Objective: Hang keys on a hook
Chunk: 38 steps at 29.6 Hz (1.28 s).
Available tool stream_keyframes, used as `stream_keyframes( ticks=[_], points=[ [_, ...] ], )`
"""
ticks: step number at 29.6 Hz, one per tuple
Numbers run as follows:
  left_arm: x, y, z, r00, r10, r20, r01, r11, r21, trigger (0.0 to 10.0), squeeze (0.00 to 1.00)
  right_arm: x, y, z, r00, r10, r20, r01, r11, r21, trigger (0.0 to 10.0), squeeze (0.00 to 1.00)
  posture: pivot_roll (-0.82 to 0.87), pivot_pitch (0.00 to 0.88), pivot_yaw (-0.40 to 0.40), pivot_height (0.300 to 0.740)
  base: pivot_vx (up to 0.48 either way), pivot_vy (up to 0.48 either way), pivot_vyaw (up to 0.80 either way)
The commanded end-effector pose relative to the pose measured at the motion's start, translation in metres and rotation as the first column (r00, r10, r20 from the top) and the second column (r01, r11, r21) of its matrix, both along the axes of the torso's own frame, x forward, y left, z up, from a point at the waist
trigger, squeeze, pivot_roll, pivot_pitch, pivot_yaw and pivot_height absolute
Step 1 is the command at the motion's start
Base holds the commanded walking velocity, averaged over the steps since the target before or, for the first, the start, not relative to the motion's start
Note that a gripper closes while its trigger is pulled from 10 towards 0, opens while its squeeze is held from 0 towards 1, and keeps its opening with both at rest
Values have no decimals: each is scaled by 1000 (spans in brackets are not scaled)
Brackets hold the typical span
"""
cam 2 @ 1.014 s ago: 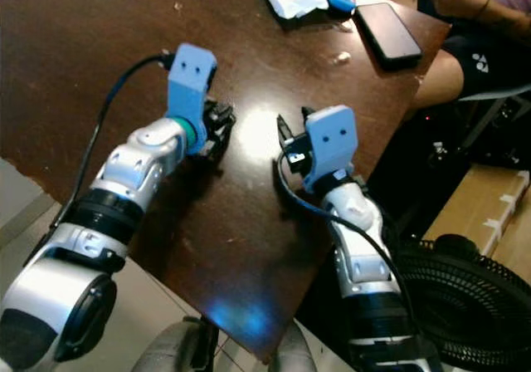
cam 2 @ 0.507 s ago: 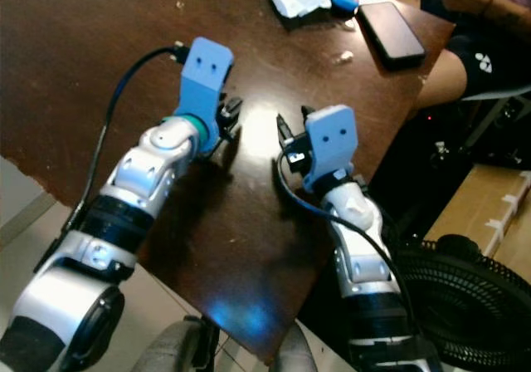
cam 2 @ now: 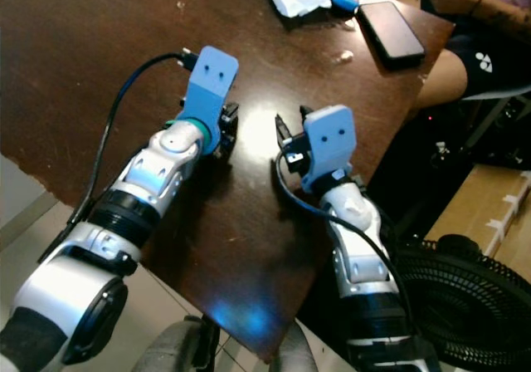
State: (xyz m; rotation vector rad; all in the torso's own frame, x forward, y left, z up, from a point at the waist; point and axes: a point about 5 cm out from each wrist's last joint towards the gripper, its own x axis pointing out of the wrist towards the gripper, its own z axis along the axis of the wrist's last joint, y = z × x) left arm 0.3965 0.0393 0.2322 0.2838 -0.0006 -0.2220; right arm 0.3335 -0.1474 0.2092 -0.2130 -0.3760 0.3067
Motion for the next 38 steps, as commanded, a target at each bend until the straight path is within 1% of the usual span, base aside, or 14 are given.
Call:
stream_keyframes(
  ticks=[1,8,9,11,12,14,15,18,20,21,25,31,35,38],
  points=[
    [-2,-3,-10,1000,8,-20,-8,1000,19,10000,0,-2,2,-6,1000,7,-24,-7,1000,1,10000,0,12,321,121,740,0,0,0],
    [-4,-3,-15,999,6,-40,-6,1000,22,10000,0,-2,1,-6,1000,5,-22,-5,1000,1,10000,0,11,318,121,740,0,0,0],
    [-7,-8,-14,994,-41,-99,33,997,-76,10000,0,-2,1,-6,1000,4,-22,-4,1000,2,10000,0,14,311,121,740,0,0,0],
    [-7,-8,-14,994,-41,-99,33,997,-76,10000,0,-2,1,-6,1000,4,-22,-4,1000,2,10000,0,14,311,121,740,0,0,0],
    [-8,-10,-11,992,-61,-113,47,991,-122,10000,0,-2,1,-6,1000,4,-22,-4,1000,2,10000,0,14,311,120,740,0,0,0],
    [-8,-10,-11,992,-61,-113,47,991,-122,10000,0,-2,1,-6,1000,4,-22,-4,1000,2,10000,0,14,311,120,740,0,0,0],
    [-8,-13,-5,991,-80,-104,63,986,-155,10000,0,-1,2,-7,1000,6,-22,-6,1000,3,10000,0,17,308,119,740,0,0,0],
    [-8,-14,-3,992,-80,-94,65,986,-150,10000,0,-1,2,-7,1000,7,-22,-7,1000,3,10000,0,17,308,119,740,0,0,0],
    [-10,-19,-8,996,-57,-74,49,993,-108,10000,0,-1,2,-6,1000,9,-21,-9,1000,4,10000,0,16,307,120,740,0,0,0],
    [-10,-19,-8,996,-57,-74,49,993,-108,10000,0,-1,2,-6,1000,9,-21,-9,1000,4,10000,0,16,307,120,740,0,0,0],
    [-13,-24,-15,999,-6,-37,5,999,-39,10000,0,-1,2,-7,1000,9,-23,-9,1000,4,10000,0,15,311,121,740,0,0,0],
    [-17,-30,-20,999,25,-41,-27,999,-31,10000,0,-2,3,-7,1000,8,-24,-8,1000,6,10000,0,14,316,125,740,0,0,0],
    [-21,-34,-25,998,19,-61,-21,999,-29,10000,0,-2,3,-8,1000,8,-26,-8,1000,8,10000,0,14,318,126,740,0,0,0],
    [-22,-35,-26,998,28,-64,-29,999,-27,10000,0,-2,3,-8,1000,8,-27,-7,1000,8,10000,0,13,321,126,740,0,0,0]
  ],
)
